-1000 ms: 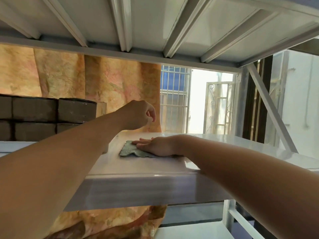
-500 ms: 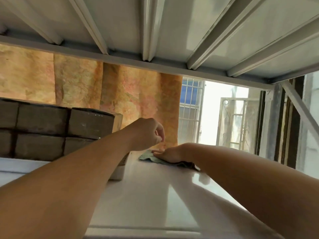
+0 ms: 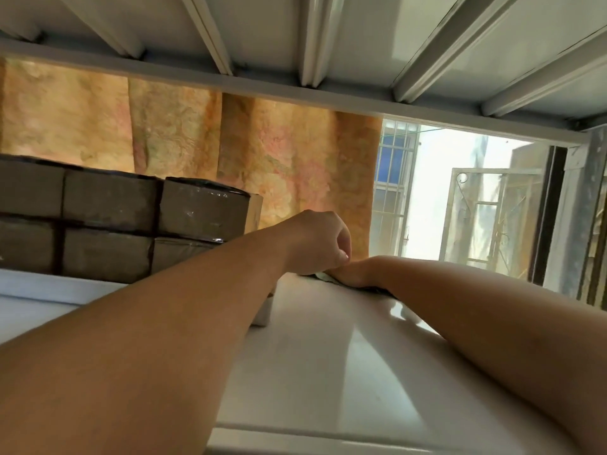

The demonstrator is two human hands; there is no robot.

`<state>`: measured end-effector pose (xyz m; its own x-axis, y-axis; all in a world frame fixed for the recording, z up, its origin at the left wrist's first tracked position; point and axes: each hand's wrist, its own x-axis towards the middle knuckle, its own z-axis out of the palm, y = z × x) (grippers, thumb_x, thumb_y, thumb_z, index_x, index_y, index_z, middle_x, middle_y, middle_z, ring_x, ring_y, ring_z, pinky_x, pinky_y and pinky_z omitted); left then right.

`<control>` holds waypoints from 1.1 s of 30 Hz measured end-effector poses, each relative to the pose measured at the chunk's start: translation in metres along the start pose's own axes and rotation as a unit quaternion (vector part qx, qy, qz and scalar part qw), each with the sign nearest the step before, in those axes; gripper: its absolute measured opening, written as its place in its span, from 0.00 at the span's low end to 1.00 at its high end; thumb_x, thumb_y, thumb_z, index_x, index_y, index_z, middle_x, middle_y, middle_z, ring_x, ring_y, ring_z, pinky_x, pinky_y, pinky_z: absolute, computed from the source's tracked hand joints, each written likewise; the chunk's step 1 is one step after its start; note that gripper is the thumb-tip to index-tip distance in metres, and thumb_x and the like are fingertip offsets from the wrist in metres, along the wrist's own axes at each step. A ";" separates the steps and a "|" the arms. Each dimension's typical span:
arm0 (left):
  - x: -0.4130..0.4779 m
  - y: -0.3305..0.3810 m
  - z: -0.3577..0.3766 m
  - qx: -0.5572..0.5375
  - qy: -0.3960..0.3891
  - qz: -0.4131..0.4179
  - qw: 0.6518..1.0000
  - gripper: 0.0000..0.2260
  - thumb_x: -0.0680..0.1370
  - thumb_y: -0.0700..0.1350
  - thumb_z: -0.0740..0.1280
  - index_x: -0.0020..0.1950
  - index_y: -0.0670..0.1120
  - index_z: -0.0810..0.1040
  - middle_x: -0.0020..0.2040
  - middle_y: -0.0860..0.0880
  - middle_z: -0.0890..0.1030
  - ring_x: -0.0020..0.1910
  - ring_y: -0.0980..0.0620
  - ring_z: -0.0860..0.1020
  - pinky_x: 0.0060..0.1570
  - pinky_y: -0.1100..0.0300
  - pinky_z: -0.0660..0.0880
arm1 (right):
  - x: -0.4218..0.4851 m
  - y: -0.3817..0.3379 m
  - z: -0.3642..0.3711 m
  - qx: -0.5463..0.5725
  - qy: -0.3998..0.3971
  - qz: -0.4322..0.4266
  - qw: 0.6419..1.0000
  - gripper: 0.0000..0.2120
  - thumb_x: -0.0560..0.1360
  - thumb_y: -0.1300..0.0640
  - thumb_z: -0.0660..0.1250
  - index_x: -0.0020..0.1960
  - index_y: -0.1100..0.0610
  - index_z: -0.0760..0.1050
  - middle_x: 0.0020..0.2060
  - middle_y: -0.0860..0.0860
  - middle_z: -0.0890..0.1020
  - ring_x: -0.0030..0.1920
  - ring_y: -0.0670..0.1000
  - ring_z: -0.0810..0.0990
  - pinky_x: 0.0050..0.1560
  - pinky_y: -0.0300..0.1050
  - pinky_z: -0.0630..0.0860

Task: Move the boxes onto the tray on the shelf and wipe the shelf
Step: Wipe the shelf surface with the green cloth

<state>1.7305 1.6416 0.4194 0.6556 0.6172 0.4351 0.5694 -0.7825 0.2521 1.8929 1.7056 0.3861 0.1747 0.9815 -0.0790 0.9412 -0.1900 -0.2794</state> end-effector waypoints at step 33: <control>-0.011 0.024 -0.002 0.029 0.047 0.042 0.998 0.09 0.78 0.48 0.63 0.52 0.48 0.81 0.40 0.56 0.75 0.38 0.62 0.71 0.35 0.67 0.66 | -0.177 0.017 0.007 -0.120 -0.078 -0.054 0.988 0.25 0.79 0.36 0.39 0.75 0.35 0.41 0.77 0.42 0.43 0.77 0.52 0.45 0.73 0.57 0.42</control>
<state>1.7356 1.6158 0.4227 0.6544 0.5372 0.5322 0.5438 -0.8234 0.1625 1.8760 1.5282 0.3888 0.0395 0.9762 -0.2134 0.9967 -0.0538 -0.0615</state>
